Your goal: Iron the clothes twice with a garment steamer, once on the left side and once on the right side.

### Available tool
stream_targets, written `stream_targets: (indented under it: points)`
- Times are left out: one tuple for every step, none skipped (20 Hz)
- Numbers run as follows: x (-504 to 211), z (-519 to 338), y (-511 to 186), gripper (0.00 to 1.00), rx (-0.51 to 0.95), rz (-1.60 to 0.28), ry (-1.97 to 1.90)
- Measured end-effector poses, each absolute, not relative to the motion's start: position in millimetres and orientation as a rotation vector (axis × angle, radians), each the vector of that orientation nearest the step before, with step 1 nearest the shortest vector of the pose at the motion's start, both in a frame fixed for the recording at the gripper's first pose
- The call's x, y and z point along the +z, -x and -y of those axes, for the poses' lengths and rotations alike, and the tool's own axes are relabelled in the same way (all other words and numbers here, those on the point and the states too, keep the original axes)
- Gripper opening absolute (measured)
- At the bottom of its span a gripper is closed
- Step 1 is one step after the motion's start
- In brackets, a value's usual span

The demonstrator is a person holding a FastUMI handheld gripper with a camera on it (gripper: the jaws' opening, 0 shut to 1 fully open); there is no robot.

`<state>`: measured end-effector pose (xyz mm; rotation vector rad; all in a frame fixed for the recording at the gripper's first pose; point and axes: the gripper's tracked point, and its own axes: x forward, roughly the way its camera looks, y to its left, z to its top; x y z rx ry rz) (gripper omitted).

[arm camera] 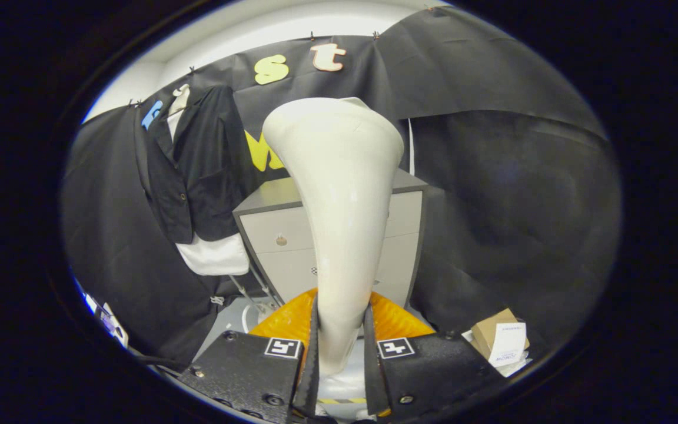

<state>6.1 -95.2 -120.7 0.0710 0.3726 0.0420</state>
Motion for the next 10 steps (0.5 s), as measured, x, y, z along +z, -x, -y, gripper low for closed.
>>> stream_targets:
  points:
    - [-121,96,-4,0.34,0.047,-0.364,-0.06]
    - [-120,97,-2,0.34,0.053,-0.353,-0.052]
    - [-120,97,0,0.34,0.054,-0.347,-0.039]
    - [-121,96,2,0.34,0.059,-0.342,-0.035]
    - [-121,96,4,0.34,0.063,-0.34,-0.031]
    - [-122,94,6,0.34,0.067,-0.34,-0.02]
    - [-123,92,8,0.34,0.073,-0.339,-0.016]
    - [-124,90,9,0.34,0.078,-0.341,-0.013]
    - [-124,89,10,0.34,0.08,-0.339,-0.011]
    - [-123,89,11,0.34,0.079,-0.338,-0.012]
